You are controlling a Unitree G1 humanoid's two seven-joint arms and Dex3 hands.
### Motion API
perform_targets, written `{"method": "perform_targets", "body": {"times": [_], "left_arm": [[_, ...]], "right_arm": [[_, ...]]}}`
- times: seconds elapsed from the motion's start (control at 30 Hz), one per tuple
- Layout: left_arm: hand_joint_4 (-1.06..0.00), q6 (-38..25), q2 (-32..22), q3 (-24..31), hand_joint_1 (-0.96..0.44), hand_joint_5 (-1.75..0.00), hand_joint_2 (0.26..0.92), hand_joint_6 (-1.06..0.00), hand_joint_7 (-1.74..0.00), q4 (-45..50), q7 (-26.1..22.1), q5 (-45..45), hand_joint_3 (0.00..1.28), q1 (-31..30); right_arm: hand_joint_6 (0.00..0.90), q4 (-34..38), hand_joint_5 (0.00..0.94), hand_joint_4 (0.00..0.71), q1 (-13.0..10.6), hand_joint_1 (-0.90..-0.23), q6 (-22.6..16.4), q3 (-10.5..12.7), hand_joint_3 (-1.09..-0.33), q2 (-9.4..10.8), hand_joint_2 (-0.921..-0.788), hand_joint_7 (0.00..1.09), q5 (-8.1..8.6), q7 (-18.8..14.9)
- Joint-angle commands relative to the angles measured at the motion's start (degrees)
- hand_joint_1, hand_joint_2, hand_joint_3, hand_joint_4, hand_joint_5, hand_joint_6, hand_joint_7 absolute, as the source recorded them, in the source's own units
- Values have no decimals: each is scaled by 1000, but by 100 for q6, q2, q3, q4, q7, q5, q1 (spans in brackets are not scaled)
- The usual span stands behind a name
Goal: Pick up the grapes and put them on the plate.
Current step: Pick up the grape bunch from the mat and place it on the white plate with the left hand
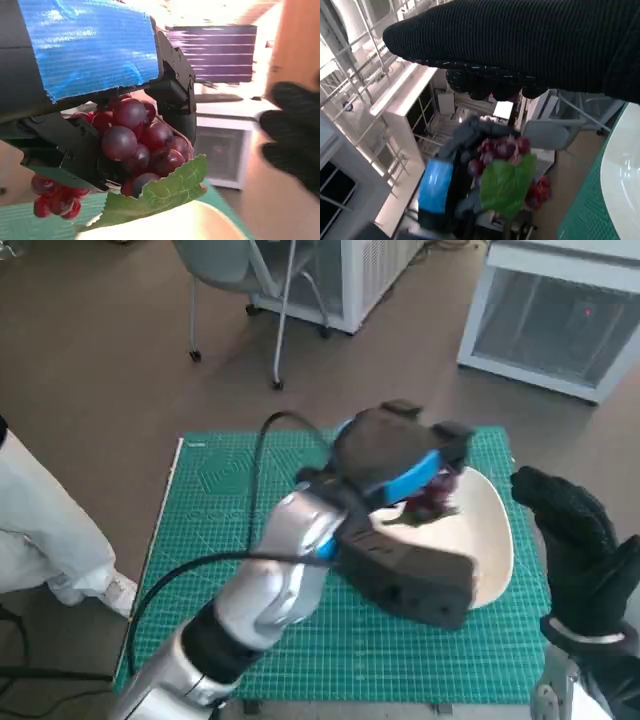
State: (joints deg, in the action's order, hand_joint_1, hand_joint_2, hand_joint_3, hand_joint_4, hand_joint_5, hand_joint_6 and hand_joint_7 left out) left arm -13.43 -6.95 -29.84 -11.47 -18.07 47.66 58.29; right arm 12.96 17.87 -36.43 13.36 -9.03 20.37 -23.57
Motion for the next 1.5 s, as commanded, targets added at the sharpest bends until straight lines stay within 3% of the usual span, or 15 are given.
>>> {"method": "perform_targets", "body": {"times": [0.03,0.47,0.8,0.87,1.03,1.1,1.2,1.27,1.4,1.5], "left_arm": [[-469,83,197,-66,3,-1395,890,-468,-1366,-300,23,-25,288,289],[-422,234,465,-46,3,-1433,920,-422,-1407,-1070,-43,-262,274,612],[-365,368,530,57,2,-1498,912,-367,-1467,-1535,-698,-885,340,769],[-385,429,519,105,65,-1501,886,-364,-1316,-1638,-865,-1072,375,793],[-518,503,535,243,323,-1491,709,-352,-392,-1982,-1237,-1514,604,885],[-558,527,545,267,358,-1469,671,-339,-222,-2141,-1279,-1611,640,931],[-591,569,553,256,378,-1446,646,-329,-111,-2330,-1255,-1662,656,984],[-555,590,544,190,252,-1256,660,-322,-73,-2413,-1193,-1605,558,1007],[-223,568,530,76,-129,-424,774,-287,-19,-2456,-1062,-1468,177,986],[-69,652,516,124,-243,-130,823,-219,-6,-2438,-963,-1511,72,884]], "right_arm": [[195,-74,1,532,-191,-471,103,17,-535,-10,-921,562,42,30],[193,-259,0,531,-345,-457,125,56,-538,35,-921,564,35,142],[192,-339,0,531,-410,-460,169,62,-535,63,-921,566,32,240],[192,-340,0,531,-411,-460,169,56,-535,69,-921,565,37,245],[192,-287,1,532,-391,-462,147,49,-534,82,-921,565,37,242],[192,-271,1,532,-385,-463,135,47,-534,85,-921,565,20,248],[192,-282,1,533,-393,-466,125,39,-534,92,-921,566,-17,268],[191,-291,1,533,-397,-468,120,30,-534,101,-921,566,-49,287],[190,-287,1,533,-401,-472,111,14,-536,111,-921,568,-94,318],[189,-276,1,533,-400,-474,125,5,-537,107,-921,569,-78,314]]}}
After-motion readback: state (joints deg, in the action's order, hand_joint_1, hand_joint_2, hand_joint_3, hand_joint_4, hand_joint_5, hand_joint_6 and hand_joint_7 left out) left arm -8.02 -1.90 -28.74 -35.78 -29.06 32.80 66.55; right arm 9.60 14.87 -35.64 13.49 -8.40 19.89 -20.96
